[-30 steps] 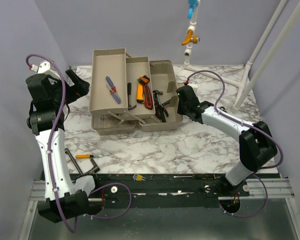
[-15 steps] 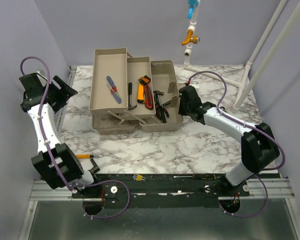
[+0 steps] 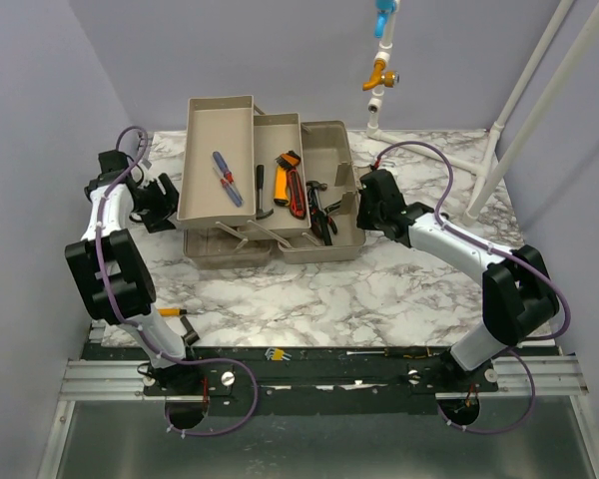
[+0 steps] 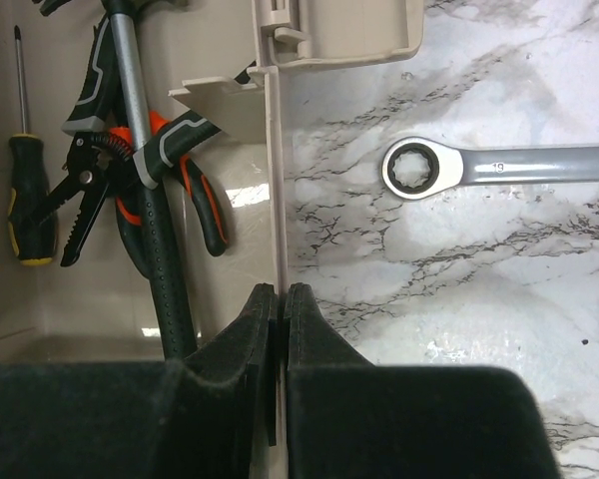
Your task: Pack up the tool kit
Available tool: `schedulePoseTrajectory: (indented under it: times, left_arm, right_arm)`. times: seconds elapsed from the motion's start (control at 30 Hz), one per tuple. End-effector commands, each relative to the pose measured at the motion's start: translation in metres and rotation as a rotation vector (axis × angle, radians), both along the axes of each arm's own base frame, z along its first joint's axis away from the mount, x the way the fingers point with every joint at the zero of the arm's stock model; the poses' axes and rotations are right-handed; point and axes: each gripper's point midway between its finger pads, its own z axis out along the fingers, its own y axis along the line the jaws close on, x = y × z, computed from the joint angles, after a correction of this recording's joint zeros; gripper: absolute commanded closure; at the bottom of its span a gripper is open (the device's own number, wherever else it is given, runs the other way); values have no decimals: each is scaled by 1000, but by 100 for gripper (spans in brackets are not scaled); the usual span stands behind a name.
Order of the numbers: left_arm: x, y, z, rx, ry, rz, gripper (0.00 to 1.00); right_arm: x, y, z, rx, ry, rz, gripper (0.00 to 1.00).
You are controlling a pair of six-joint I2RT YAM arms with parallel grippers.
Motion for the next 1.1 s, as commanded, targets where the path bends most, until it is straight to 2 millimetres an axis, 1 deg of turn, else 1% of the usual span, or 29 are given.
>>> schedulePoseTrajectory:
  times: [0.0,0.07,0.1,0.13,0.23,0.3,0.4,0.47,0.53,0.63,0.77,1.0,1.03,1.07]
  left_arm:
    - [0,-10,2,47,1,-78,36]
    - [-1,-13,-2,57,18,-89,42]
    - [-1,-12,-5,71,28,-87,46]
    - [-2,-11,-7,87,37,-85,54]
    - [-4,-3,-10,139,55,-72,70]
    - [-5,1,-9,175,55,-74,75]
    - [-3,-9,-10,182,36,-127,86]
    - [-2,-14,-11,192,35,-159,95]
    - [-1,-21,-11,188,35,-188,100]
    - [0,-20,-9,214,34,-186,100]
    - [1,-9,7,320,-14,-137,100]
    - [-3,3,63,501,-158,-52,100]
    - [-3,4,73,519,-185,-39,100]
    - [-4,4,78,522,-202,-31,100]
  right_arm:
    - [-13,17,-1,70,43,69,99]
    - [-14,18,0,74,44,74,99]
    - [-15,17,0,74,45,75,99]
    - [-15,17,1,75,44,74,99]
    - [-18,20,2,90,44,88,99]
    - [-18,23,5,106,39,105,99]
    - [-17,25,5,109,41,106,99]
    - [-16,25,5,108,41,108,99]
    - [-16,26,6,113,41,110,99]
    - [-16,28,5,121,49,111,99]
    - [-19,34,2,149,63,125,99]
    - [-19,41,1,184,71,138,99]
    - [-19,42,2,187,72,140,99]
    - [-18,43,2,191,72,139,99]
